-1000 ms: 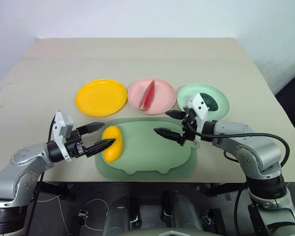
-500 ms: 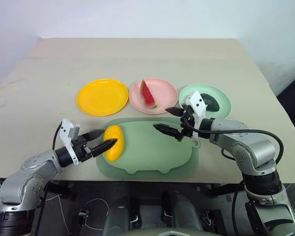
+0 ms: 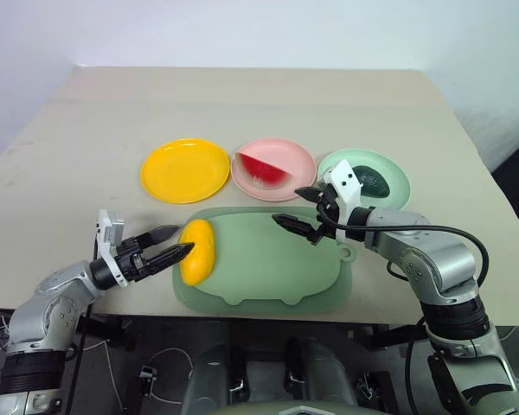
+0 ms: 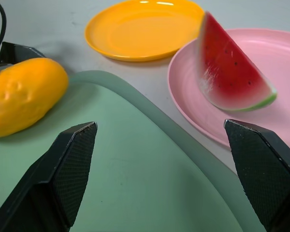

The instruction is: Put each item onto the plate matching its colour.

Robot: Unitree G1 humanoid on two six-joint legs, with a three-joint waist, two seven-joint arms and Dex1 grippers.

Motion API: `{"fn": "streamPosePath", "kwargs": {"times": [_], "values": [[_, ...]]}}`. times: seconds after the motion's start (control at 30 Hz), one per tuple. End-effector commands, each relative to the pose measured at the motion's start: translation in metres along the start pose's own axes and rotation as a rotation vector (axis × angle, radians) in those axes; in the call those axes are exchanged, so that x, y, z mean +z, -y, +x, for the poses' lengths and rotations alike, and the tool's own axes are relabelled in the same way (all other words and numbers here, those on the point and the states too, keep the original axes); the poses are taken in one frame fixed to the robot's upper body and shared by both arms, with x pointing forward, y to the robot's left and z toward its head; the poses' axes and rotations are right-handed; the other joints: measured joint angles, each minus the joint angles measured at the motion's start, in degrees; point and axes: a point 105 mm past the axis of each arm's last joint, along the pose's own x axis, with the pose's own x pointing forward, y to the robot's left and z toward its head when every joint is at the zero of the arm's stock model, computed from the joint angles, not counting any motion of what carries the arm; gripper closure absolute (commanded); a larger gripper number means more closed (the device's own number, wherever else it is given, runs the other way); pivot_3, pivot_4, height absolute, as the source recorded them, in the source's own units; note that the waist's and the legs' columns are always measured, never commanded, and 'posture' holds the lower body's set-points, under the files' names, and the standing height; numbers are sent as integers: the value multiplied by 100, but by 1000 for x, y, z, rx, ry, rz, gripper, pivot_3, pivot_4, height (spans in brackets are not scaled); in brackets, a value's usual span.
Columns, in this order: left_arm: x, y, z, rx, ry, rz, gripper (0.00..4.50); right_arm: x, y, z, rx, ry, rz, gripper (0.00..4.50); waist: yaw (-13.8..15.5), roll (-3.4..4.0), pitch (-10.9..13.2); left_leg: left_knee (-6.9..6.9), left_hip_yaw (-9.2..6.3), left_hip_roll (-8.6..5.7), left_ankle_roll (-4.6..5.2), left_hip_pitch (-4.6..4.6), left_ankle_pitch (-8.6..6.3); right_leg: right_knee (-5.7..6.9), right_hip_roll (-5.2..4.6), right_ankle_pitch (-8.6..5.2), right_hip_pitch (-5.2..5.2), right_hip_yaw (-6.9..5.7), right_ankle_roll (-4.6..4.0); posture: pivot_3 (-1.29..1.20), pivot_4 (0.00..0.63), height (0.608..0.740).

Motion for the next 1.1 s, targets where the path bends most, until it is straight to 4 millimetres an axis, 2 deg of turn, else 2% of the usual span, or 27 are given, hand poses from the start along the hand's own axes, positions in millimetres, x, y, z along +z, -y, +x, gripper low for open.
{"fn": "streamPosePath", "kwargs": {"times": [0.03,0.07,0.2,0.5,0.63,0.73,0.8,0.9,1.1], "values": [[-17,-8,-10,28,-50,-29,0,11,0,-1,-7,42,-34,35,-9,0,0,0,0,0,0,0,0,0,0,0,0,0,0,0,150,696],[-18,-9,-11,27,-49,-27,0,10,0,-1,-10,40,-34,35,-9,0,0,0,0,0,0,0,0,0,0,0,0,0,0,0,150,696],[-13,10,-1,-29,-48,-2,0,9,1,0,-18,32,-33,35,-13,0,0,0,0,0,1,-1,0,0,-1,0,0,0,0,0,150,696],[-24,14,8,-103,-67,-32,0,7,5,1,-37,16,-40,35,-8,0,0,0,0,1,1,-2,0,0,1,0,-1,0,0,0,150,696],[-9,53,62,-170,-73,15,0,5,8,1,-54,9,-42,35,37,-1,0,0,-3,-3,1,-2,0,-1,-4,0,6,-1,1,0,150,696],[-2,67,84,-188,-73,14,0,5,9,1,-62,8,-40,35,22,-3,1,11,-4,-5,2,-5,0,1,-5,8,11,-1,13,0,150,696],[-2,69,91,-182,-83,13,0,6,10,1,-65,8,-40,35,13,-3,1,16,-6,-2,2,-4,0,4,1,9,13,-2,15,0,150,696],[-2,71,97,-187,-115,-2,560,6,12,1,-77,8,-35,0,-3,-3,1,16,-9,2,2,-3,1,7,8,9,13,-2,16,0,150,696],[8,80,92,-228,-167,17,2544,5,13,0,-88,1,-31,0,9,-3,1,20,-15,4,3,-3,1,9,12,8,18,-6,17,0,150,696]]}}
